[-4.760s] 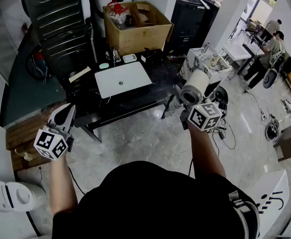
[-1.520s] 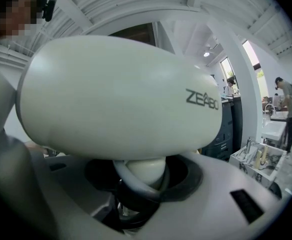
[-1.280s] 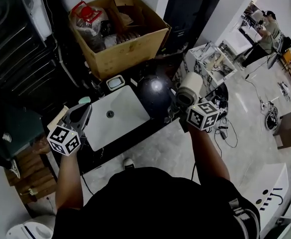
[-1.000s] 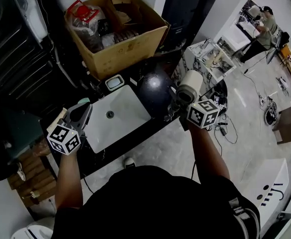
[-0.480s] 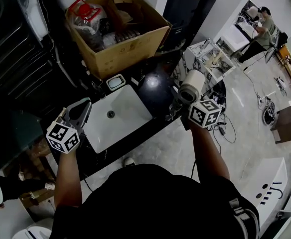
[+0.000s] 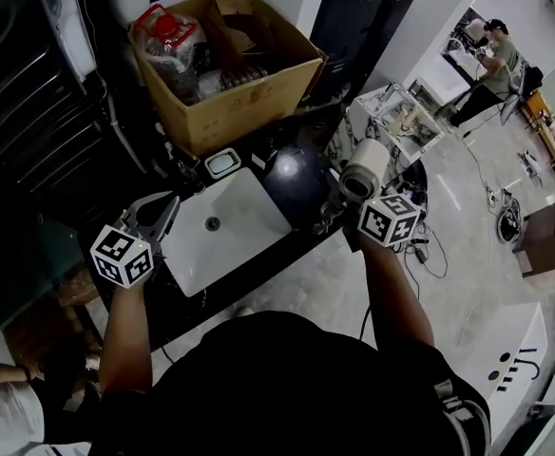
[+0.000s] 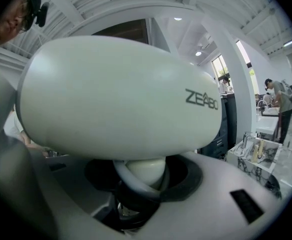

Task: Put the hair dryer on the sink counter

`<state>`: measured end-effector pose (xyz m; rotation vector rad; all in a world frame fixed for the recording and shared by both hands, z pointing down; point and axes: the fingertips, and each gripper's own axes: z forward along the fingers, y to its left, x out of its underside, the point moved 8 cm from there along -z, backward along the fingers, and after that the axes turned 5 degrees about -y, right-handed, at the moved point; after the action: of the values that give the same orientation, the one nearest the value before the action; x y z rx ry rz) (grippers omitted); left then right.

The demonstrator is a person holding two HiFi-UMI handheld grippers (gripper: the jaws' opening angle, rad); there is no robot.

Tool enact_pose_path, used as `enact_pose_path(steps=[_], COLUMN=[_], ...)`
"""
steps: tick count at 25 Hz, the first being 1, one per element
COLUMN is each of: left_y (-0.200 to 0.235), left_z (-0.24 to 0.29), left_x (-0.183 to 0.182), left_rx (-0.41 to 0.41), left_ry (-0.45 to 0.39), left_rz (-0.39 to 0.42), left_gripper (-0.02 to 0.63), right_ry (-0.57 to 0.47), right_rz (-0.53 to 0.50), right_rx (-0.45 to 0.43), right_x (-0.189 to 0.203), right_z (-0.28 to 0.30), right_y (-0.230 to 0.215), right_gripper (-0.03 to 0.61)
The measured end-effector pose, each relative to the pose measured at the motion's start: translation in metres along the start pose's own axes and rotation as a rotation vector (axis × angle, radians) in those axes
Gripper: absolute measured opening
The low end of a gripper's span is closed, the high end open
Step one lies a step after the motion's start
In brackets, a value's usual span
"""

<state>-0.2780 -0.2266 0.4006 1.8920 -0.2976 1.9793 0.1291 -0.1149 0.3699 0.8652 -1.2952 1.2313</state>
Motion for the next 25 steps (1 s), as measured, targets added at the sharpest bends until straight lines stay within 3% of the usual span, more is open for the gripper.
enact_pose_path(steps=[10,19,25], left_y=[-0.011,-0.032,-0.054], left_z=[-0.003,0.016,0.035], left_x=[-0.019,-0.025,-0.033], left_rx=[0.040,0.052,0.028], left_ry=[-0.005,-0.003,-0.023], left_rz=[0.037,0.041,0.039], left_gripper=[0.015,0.015,0.015], right_ry=[-0.036,-0.039,-0.042], right_rz=[-0.007,0.002,-0.007], right_rx=[0.003,0.006,-0.056], right_x=[-0.011,-0.016,-0.020], right_z=[-0.013,-0.027,-0.024], right_y=[0.010,-0.013,-0.029], right_gripper=[0.186,0.186,0.186])
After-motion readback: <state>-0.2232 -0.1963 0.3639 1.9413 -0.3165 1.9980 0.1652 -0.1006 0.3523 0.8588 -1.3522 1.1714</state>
